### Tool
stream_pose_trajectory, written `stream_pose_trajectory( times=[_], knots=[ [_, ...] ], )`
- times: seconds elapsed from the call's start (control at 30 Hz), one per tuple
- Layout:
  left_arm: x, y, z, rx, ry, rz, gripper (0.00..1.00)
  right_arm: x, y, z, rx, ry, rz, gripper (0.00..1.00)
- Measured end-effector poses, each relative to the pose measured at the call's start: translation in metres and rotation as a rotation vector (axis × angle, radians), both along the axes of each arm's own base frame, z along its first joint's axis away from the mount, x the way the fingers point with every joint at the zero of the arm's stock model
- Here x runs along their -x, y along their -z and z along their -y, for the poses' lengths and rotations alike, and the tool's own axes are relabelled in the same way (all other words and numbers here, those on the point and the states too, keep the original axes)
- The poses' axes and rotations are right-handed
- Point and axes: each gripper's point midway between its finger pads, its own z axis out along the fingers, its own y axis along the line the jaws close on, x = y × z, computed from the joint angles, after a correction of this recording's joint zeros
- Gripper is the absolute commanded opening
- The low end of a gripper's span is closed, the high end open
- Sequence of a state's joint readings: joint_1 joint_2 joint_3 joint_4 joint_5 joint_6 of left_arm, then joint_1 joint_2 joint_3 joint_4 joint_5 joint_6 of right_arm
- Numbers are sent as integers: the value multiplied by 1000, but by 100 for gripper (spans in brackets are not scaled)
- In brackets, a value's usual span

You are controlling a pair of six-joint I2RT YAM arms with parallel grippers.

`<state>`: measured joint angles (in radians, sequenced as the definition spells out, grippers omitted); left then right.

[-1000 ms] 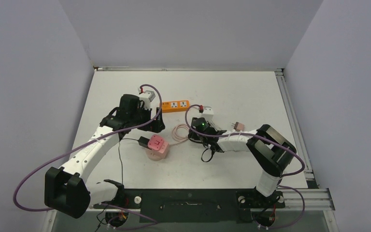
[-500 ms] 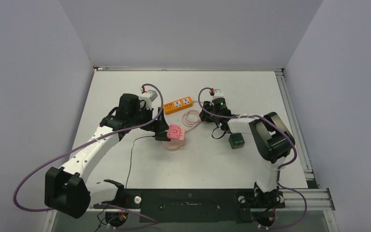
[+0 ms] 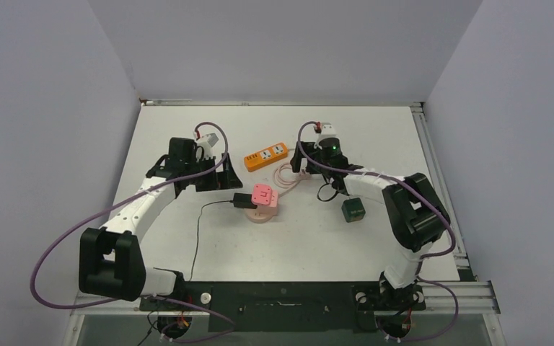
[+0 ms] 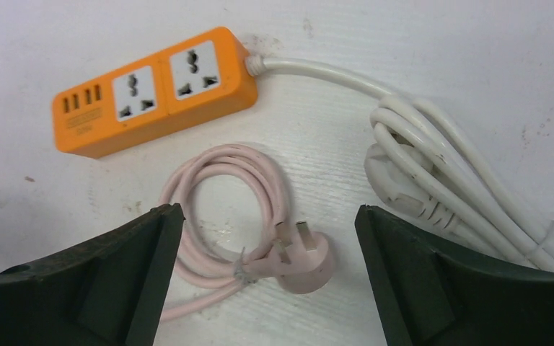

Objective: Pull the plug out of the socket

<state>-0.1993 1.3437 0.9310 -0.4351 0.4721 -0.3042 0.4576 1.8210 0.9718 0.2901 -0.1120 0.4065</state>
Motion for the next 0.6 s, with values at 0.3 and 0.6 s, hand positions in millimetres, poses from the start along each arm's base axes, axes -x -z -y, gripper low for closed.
stream_pose_trajectory(
  times=[0.3, 0.6],
  knots=[
    [-8, 9, -17, 32, -76, -60, 96, 54, -78, -73, 44, -61, 139, 97],
    [-13, 8, -30, 12, -134, -48, 96, 107, -87, -135, 180, -82, 191, 98]
  ],
)
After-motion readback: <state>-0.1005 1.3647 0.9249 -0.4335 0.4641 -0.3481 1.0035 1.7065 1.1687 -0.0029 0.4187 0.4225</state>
